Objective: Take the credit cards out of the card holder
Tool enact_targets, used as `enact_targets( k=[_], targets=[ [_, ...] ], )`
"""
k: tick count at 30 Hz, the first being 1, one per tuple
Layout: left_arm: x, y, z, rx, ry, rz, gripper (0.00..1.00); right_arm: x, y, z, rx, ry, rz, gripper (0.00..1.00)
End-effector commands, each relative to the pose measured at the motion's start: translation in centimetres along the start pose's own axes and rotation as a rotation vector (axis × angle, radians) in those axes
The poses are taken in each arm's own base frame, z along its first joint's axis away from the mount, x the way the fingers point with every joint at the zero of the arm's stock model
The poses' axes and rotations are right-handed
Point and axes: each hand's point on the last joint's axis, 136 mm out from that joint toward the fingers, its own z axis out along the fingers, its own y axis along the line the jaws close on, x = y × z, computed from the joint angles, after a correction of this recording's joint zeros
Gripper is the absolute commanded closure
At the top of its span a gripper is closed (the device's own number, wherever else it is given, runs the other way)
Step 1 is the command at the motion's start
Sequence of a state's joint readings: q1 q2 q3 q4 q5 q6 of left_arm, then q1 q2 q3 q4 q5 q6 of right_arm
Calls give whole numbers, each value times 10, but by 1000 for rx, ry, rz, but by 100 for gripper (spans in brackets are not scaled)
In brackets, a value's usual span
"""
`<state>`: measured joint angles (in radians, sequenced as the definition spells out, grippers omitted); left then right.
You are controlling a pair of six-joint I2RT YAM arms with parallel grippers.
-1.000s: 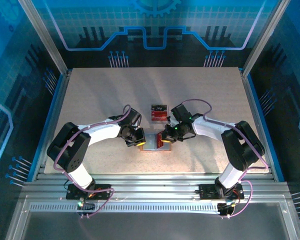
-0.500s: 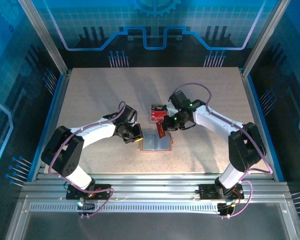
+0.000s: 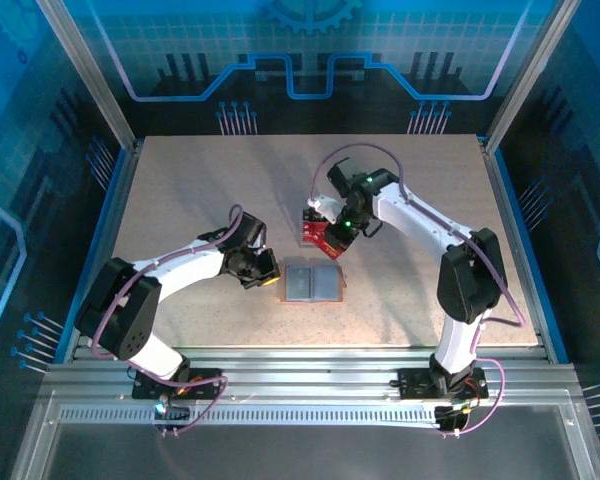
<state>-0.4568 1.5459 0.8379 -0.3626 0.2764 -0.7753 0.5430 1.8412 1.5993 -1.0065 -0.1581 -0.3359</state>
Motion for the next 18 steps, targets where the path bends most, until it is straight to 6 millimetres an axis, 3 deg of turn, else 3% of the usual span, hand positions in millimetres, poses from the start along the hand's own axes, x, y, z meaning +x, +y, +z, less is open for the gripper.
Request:
enact_targets(
  k=[1,11,18],
  targets=[
    [5,9,-5,-14,8,10,91,5,0,-3,-17,85,-226,100],
    [4,16,-11,-24,3,-1,91,-15,-38,7,25,193,-393,100],
    [1,19,-12,-25,0,-15,91,-28,-53,12,39,211,-449,100]
  ],
)
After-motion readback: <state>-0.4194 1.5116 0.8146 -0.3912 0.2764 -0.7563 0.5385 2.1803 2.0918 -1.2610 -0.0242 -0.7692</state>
